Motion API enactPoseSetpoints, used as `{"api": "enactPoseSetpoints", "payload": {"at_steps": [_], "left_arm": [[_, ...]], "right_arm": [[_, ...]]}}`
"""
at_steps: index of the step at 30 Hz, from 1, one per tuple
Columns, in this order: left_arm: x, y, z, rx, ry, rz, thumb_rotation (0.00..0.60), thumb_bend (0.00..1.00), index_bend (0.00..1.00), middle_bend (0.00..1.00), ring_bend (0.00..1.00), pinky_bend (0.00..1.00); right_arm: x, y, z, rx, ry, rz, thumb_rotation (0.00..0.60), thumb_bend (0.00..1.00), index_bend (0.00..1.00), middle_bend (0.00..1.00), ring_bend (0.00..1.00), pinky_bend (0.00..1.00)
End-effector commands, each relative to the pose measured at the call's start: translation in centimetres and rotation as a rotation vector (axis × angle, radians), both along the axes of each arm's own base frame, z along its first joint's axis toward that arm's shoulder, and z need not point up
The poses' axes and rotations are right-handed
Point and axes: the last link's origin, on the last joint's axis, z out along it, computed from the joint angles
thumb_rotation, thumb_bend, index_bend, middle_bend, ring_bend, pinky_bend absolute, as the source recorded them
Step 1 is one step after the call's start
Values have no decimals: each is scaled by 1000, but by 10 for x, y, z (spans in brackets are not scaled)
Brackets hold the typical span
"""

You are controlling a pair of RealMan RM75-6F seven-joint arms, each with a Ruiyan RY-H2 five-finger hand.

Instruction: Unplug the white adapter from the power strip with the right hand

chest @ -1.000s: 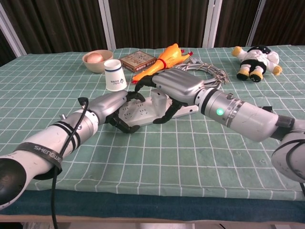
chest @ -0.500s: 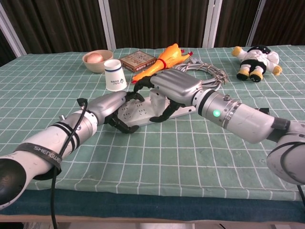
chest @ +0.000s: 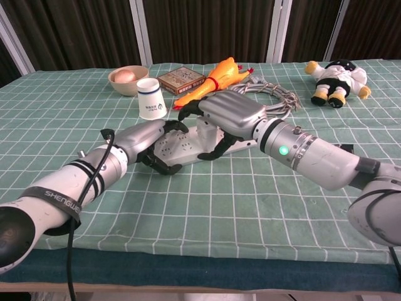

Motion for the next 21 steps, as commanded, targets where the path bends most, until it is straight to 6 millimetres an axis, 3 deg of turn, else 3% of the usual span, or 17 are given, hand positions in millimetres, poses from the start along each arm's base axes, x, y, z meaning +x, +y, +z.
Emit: {"api": "enactPoseSetpoints", "payload": {"at_steps": [1,12,21], "left_arm": [[0,0,0,-1,0,2,600,359,192,346,427,549],[0,0,-1,-2,3,4,600,359,193,346,428,562],[-2,0,-2,-5,9,11,600,358,194,346,428,563]], "right_arm": [[0,0,0,-5,-7,-5,600,339,367,330,309,403],[-2,-1,1,-24,-8,-21,600,338,344,330,318,416],[-2,1,2,-45,-5,-15,600,367,467,408,422,517]]}}
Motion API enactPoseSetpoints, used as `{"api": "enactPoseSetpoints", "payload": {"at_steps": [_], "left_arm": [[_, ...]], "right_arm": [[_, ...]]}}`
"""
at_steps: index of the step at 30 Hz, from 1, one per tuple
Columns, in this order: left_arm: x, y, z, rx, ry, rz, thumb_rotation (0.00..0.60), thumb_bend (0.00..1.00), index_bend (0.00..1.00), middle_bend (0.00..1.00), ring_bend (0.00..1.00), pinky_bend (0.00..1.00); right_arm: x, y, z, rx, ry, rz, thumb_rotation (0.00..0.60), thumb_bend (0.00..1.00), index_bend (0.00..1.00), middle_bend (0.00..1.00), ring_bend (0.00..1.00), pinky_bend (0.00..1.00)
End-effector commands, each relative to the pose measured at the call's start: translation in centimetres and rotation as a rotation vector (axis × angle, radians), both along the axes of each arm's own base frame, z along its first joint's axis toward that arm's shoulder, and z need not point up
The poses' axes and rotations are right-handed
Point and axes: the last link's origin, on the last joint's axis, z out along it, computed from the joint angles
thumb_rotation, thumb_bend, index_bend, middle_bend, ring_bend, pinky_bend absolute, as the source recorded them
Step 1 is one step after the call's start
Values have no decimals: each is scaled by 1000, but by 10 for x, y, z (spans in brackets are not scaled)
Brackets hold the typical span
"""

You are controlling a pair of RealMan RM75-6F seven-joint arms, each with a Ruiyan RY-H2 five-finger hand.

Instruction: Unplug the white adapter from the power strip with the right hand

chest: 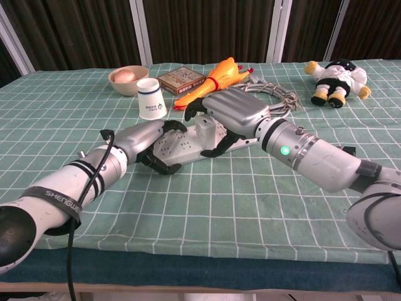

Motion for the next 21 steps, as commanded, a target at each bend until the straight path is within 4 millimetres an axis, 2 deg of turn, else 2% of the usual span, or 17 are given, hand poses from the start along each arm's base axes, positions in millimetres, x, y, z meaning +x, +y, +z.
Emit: {"api": "enactPoseSetpoints", "payload": {"at_steps": [1,15,21], "left_arm": [[0,0,0,-2,0,2,600,358,194,346,428,563],[-4,-1,-2,-3,2,14,600,359,205,344,428,563],[-4,-2,-3,-5,3,16,600,360,205,344,428,563]], "right_arm": [[0,1,0,-3,4,1,600,373,482,421,434,528],[-1,2,1,-20,-13,-2,600,434,637,529,557,631],[-1,3,5,-36,-41,4,600,525,767,607,634,695]]}}
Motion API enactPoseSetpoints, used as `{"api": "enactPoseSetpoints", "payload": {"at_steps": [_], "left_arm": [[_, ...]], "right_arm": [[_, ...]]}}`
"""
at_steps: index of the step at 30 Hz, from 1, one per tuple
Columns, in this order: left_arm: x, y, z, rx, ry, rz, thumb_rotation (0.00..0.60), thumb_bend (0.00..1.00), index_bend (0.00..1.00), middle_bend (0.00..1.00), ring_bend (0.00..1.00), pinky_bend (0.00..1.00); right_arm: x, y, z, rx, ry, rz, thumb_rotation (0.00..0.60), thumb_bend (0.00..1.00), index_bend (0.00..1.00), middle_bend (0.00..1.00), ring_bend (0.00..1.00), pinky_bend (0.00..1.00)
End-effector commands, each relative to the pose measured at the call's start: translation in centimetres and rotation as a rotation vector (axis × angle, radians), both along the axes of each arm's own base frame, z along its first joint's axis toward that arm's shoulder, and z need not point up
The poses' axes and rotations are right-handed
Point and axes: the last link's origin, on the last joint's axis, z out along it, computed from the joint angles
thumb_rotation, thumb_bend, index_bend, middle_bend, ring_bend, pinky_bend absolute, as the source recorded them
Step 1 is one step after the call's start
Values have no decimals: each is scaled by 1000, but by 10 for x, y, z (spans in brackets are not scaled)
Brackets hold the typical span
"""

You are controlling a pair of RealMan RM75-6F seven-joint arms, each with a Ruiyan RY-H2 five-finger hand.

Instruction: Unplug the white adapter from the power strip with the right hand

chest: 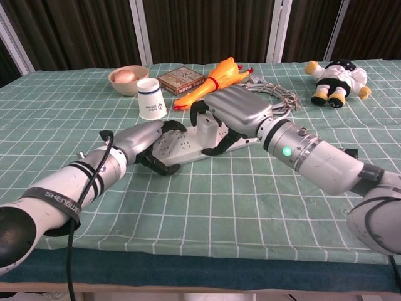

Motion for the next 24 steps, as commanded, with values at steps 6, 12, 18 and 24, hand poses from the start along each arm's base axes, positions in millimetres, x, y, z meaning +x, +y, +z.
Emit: {"api": "enactPoseSetpoints", "payload": {"at_steps": [6,12,18,24], "left_arm": [[-1,-1,-1,-2,3,3,600,359,205,334,427,563],[-2,-1,-2,-3,4,5,600,359,204,327,427,563],[-4,-1,-2,-4,5,8,600,360,205,325,426,563],[-4,-2,-1,-4,6,4,600,360,205,322,425,562]], "right_arm": [[0,1,4,-22,-32,-3,600,684,854,679,707,763],[0,3,5,-35,-49,-2,600,726,873,696,729,780],[2,3,10,-55,-85,-2,600,726,872,696,729,780],[2,2,21,-89,-164,-17,600,726,873,696,729,780]]}}
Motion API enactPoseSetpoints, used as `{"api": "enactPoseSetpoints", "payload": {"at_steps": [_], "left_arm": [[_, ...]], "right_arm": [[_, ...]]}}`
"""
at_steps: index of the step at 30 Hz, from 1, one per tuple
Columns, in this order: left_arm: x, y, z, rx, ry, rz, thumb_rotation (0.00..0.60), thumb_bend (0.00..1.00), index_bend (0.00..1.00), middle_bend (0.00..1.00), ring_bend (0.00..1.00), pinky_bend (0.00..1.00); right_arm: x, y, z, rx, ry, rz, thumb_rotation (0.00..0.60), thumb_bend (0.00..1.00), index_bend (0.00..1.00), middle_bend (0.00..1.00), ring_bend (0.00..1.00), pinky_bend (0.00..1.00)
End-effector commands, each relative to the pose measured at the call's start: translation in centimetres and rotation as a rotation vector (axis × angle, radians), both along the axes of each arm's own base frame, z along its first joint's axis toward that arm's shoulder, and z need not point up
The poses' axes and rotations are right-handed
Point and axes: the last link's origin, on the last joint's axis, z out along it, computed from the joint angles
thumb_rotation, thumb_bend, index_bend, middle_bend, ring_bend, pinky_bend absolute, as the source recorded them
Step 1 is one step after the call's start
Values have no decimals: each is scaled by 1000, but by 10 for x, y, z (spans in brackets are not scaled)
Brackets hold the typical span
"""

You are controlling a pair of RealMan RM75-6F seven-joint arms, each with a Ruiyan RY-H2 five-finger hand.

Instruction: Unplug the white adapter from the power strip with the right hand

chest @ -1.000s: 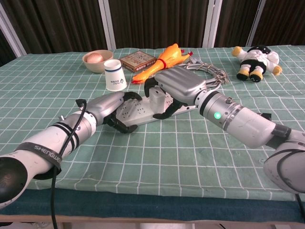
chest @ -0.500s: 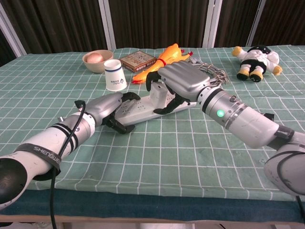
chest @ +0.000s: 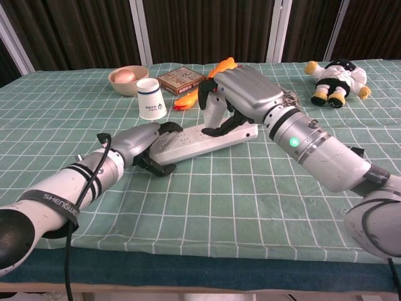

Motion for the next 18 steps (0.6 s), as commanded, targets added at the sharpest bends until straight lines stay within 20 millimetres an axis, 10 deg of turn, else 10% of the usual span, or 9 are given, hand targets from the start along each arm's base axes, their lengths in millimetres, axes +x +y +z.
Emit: {"api": "enactPoseSetpoints", "payload": {"at_steps": [1,10,18], "left_arm": [[1,-1,1,1,-2,-5,600,360,204,319,424,561],[7,-8,9,5,-25,-48,600,363,188,257,340,508],[17,-23,16,-83,-109,-48,600,373,0,0,14,155]], "right_arm": [[-2,0,8,-25,-51,-12,600,726,873,696,729,780],[-27,15,33,-87,-84,-26,600,725,873,696,729,780],[-60,42,59,-101,35,-43,600,725,873,696,729,780]]}}
